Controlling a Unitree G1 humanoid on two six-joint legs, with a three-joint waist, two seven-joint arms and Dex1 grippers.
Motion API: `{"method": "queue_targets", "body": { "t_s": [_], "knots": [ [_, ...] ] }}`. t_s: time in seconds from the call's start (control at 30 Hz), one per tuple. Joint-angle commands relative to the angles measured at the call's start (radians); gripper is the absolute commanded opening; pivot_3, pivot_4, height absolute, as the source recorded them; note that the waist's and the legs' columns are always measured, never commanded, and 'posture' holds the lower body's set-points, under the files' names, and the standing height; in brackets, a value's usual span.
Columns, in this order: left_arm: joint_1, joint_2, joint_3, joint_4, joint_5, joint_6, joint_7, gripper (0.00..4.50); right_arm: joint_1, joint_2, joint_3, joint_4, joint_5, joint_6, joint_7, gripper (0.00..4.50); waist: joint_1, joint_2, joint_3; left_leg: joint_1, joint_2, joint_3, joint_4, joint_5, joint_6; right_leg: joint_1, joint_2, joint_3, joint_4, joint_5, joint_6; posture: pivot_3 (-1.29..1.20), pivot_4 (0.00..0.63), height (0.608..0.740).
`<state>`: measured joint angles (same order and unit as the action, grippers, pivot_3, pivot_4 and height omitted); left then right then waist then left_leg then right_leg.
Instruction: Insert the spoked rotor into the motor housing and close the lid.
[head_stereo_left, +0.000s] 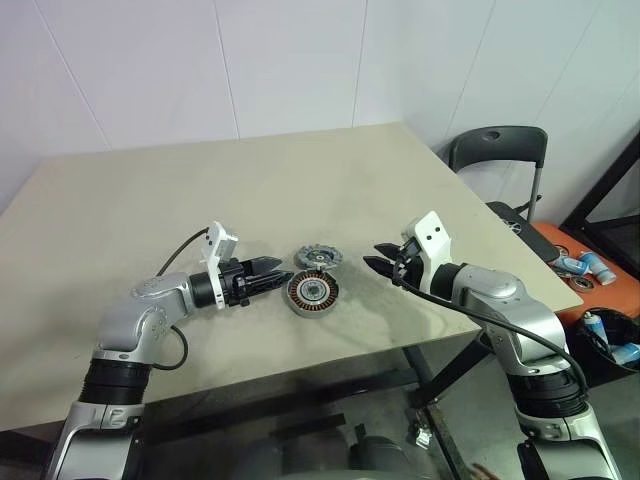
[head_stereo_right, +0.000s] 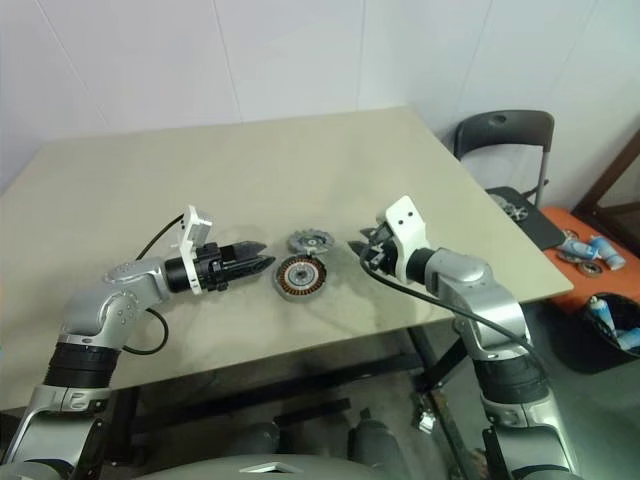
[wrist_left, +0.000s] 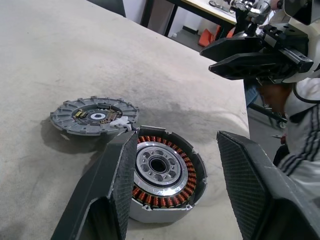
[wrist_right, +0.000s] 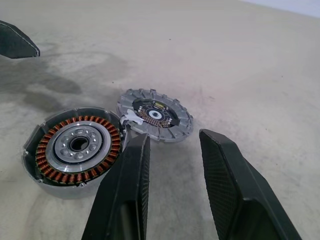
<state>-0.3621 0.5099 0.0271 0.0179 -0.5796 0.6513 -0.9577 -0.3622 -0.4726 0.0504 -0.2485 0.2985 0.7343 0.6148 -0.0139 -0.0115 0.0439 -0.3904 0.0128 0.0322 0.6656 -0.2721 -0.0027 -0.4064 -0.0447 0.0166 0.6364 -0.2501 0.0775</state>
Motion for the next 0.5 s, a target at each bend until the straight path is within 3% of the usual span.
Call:
{"method": "queue_targets", "body": {
  "t_s": [0.03,0.5],
  "knots": [
    [-0.012,0.002,0.022,-0.032,-0.017,-0.006,-0.002,2.70,-0.031,-0.007,-0.005,-0.010,0.002,-0.021,0.003,1.63,0.000,0.000,0.000,0.000,0.000,0.000,0.000,0.000,0.000,0.000,0.000,0.000,0.000,0.000,0.000,0.00,0.000,0.740],
    [-0.007,0.002,0.018,-0.033,-0.014,-0.008,-0.004,2.70,-0.026,-0.009,0.000,-0.001,-0.003,-0.035,0.000,1.63,0.000,0.000,0.000,0.000,0.000,0.000,0.000,0.000,0.000,0.000,0.000,0.000,0.000,0.000,0.000,0.00,0.000,0.740]
  ]
}}
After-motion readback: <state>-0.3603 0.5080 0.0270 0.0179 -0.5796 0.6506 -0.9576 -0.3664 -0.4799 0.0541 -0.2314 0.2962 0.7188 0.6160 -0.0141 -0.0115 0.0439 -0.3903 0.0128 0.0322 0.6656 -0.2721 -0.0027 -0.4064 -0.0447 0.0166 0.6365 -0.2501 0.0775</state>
